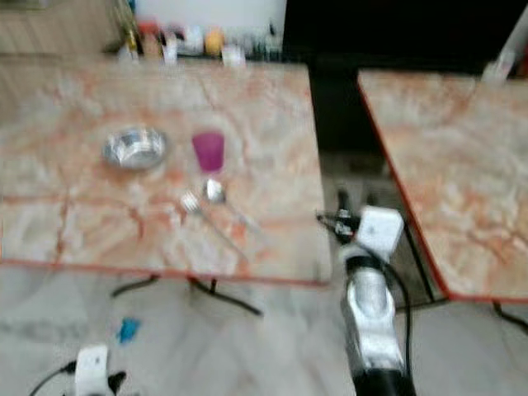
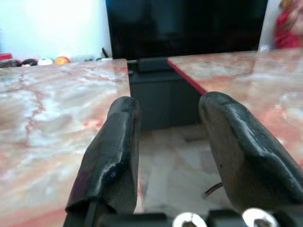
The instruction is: Setting the table
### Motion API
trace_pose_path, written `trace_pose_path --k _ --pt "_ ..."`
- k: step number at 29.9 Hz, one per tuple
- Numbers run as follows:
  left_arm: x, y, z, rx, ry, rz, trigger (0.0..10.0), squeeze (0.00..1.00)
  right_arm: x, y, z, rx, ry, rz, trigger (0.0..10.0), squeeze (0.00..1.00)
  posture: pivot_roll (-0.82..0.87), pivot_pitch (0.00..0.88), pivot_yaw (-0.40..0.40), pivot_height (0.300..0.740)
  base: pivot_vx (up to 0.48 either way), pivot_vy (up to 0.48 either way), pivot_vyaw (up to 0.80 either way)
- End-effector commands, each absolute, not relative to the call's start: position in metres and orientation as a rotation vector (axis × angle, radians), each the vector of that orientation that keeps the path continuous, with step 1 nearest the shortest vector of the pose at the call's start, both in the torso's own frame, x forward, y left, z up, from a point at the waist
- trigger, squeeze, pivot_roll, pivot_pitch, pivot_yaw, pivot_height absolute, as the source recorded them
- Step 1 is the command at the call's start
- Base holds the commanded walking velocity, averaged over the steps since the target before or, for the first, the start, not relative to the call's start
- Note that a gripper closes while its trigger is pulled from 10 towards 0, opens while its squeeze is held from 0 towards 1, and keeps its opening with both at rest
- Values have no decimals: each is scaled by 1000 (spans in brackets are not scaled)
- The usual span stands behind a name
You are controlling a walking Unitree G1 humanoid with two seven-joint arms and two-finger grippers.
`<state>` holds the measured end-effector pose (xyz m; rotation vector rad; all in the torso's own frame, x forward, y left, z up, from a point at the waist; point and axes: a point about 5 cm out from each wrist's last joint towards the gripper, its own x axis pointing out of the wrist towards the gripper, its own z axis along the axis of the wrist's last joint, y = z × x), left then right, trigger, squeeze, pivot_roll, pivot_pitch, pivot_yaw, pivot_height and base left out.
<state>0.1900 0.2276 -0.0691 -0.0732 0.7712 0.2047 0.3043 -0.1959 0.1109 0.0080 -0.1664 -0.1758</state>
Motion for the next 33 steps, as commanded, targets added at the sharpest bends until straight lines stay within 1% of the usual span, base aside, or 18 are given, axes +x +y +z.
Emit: trace_pose_path --k 1,6,13,22,33 --pt "186 229 -71 -69 793 211 10000 0 308 -190 118 22 -191 -158 10000 0 106 58 -73 740 0 368 0" --pt "187 227 -71 -71 790 205 10000 0 310 -189 120 21 -192 -155 10000 0 113 77 -77 740 0 372 0" --pt "181 229 -74 -77 802 221 10000 0 310 -184 118 25 -185 -142 10000 0 110 99 -80 740 0 371 0" --pt "181 227 -74 -80 807 220 10000 0 312 -188 121 14 -189 -149 10000 0 103 103 -79 740 0 370 0" --pt "184 228 -73 -78 802 220 10000 0 312 -186 121 18 -188 -144 10000 0 107 106 -76 740 0 372 0"
